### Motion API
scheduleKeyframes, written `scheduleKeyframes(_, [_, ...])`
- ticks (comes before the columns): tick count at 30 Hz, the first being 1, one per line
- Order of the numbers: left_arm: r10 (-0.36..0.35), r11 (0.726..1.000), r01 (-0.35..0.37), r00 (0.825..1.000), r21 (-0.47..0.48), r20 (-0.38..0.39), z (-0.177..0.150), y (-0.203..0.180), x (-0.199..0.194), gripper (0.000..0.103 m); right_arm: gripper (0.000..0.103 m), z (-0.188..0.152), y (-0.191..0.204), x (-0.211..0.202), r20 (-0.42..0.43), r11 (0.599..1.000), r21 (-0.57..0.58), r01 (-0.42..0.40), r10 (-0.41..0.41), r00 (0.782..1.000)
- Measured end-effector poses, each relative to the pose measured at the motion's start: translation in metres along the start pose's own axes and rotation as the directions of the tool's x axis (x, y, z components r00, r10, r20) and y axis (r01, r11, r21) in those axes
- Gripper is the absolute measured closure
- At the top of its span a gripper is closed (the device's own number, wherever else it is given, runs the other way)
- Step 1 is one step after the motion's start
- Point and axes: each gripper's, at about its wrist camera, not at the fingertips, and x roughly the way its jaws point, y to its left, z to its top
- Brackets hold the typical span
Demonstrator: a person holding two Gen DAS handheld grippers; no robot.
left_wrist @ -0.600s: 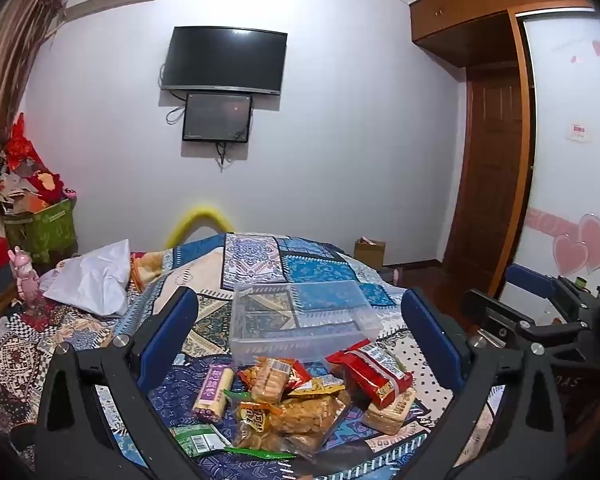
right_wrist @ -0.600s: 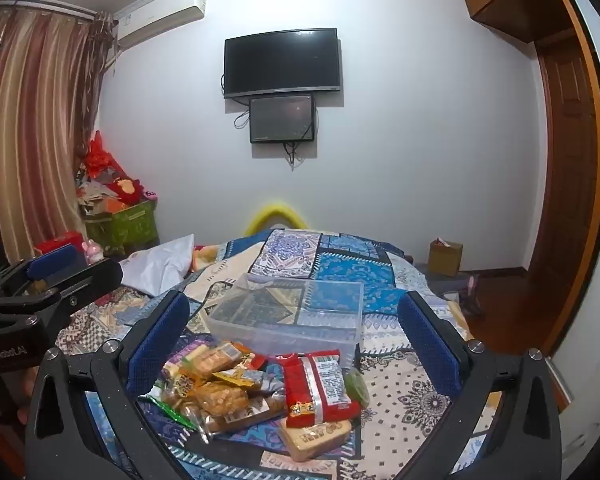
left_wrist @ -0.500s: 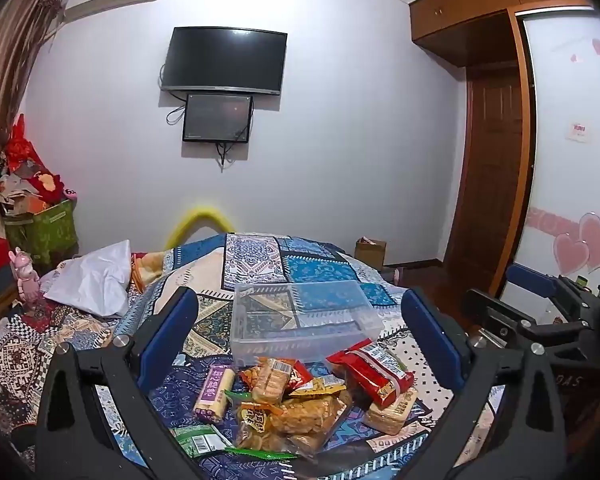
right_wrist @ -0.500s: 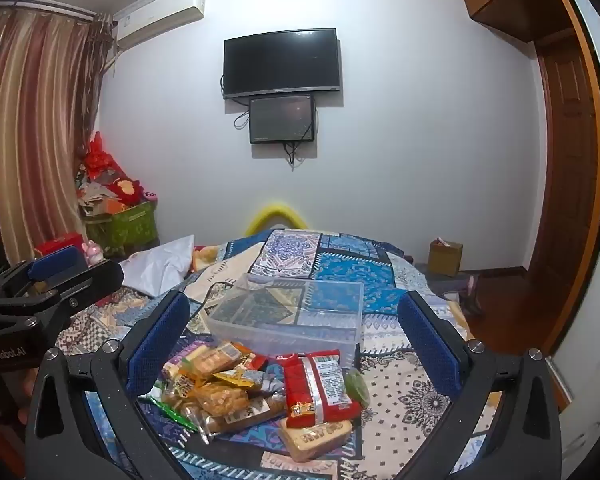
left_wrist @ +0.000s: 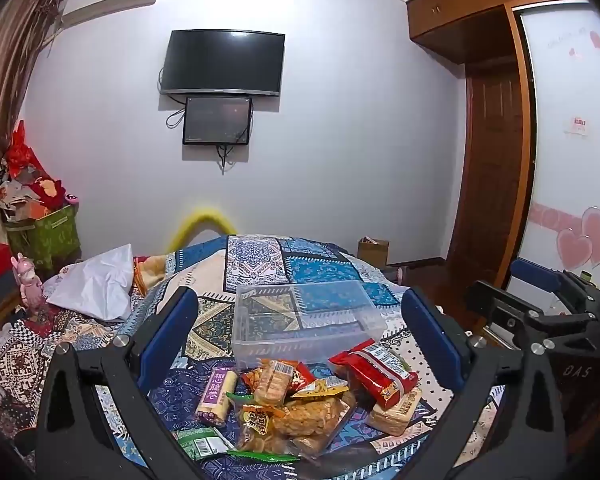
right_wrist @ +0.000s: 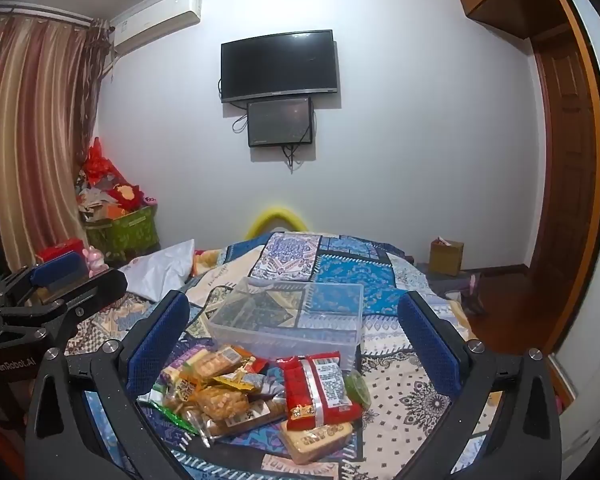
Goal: Organize snacks
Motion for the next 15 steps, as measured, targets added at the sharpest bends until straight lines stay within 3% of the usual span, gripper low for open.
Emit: scheduleKeyframes(15, [0.0,1.0,0.0,1.0,0.007,0.007,0.0,-0.0008,0.0008,0.0,0.0,0.0034,-0.0019,-0.0029,0.013,1.0,0.005,-0.009,0.009,1.0])
